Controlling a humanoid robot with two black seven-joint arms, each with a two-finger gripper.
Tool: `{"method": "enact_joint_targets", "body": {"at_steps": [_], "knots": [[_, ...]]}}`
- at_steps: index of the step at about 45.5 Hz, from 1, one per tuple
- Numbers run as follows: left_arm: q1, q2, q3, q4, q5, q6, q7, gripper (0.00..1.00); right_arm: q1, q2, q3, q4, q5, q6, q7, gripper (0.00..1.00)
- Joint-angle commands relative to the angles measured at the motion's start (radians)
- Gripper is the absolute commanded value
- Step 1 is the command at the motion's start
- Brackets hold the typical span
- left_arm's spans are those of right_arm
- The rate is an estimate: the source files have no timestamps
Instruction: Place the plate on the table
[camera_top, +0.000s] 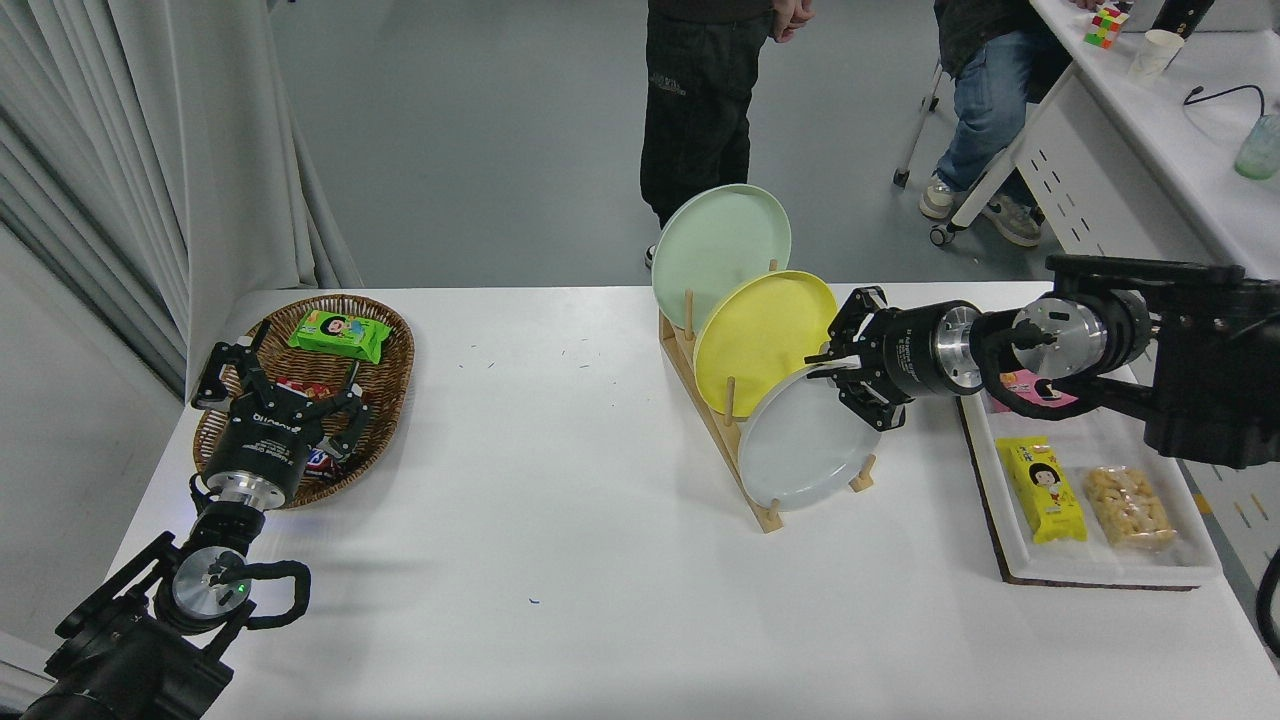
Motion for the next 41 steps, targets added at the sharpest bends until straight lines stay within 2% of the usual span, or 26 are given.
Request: {"method": "enact_joint_targets", "body": {"at_steps": [1, 20, 26, 41], "knots": [[0.001, 0.000, 0.000, 0.000, 0.000, 0.001, 0.001, 0.98, 0.000, 0.003, -0.002, 0.000, 0.000, 0.000, -0.006, 0.06], [0.000, 0.000, 0.000, 0.000, 0.000, 0.001, 0.001, 0.98, 0.002, 0.006, 0.000, -0.001, -0.002, 0.000, -0.007, 0.05], [0.001, 0.000, 0.000, 0.000, 0.000, 0.001, 0.001, 0.98, 0.005, 0.006, 0.002, -0.001, -0.002, 0.000, -0.007, 0.00], [0.001, 0.000, 0.000, 0.000, 0.000, 0.001, 0.001, 0.98, 0.008, 0.004, 0.005, -0.003, -0.002, 0.000, -0.027, 0.00]]}}
